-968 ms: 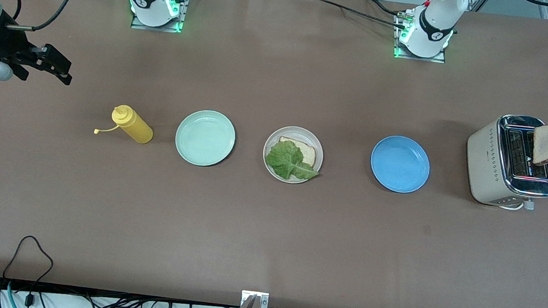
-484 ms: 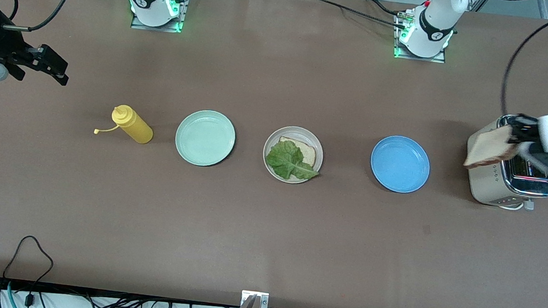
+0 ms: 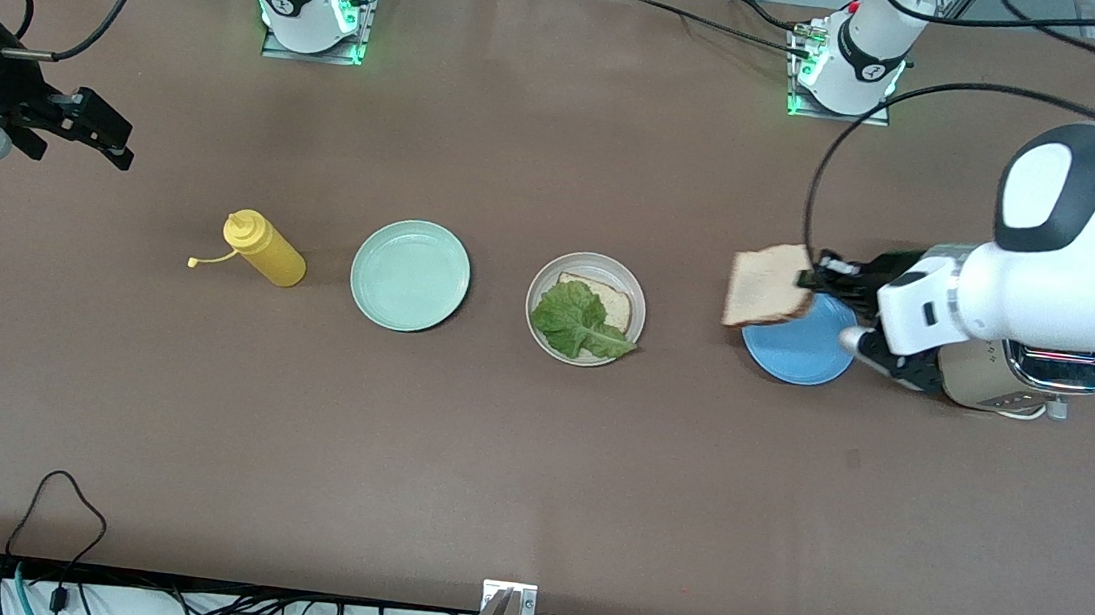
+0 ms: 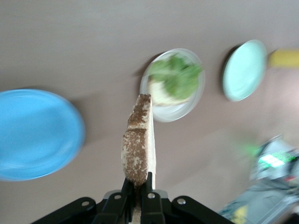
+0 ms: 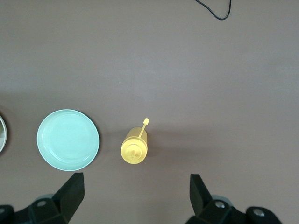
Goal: Make sandwich in beige plate with both arms
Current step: 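Carry the toast slice over the lettuce on the beige plate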
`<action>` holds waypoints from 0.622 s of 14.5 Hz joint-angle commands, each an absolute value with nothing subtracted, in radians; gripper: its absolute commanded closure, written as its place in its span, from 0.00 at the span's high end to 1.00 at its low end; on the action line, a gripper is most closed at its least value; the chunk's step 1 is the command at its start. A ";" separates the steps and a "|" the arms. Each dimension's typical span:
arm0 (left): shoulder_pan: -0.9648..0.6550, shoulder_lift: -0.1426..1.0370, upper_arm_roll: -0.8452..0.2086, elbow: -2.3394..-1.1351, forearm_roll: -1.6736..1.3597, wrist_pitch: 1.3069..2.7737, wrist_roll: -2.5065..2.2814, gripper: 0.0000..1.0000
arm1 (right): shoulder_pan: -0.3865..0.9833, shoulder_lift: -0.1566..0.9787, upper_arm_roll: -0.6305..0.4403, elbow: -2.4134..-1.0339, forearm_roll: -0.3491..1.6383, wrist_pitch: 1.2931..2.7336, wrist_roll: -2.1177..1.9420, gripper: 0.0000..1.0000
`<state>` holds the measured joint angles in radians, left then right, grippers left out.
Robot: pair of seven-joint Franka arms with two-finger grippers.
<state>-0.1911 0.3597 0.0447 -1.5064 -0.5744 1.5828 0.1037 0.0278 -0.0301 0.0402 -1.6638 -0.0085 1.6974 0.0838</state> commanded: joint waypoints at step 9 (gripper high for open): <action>-0.307 0.537 0.035 -1.638 -1.135 1.879 0.164 0.01 | 0.023 -0.054 0.038 -1.661 -0.006 1.660 0.089 1.00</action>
<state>-0.2901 0.5531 0.0413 -1.5689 -1.0637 1.8239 0.0889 0.0273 -0.0377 0.0369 -1.6627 -0.0083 1.6763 0.0838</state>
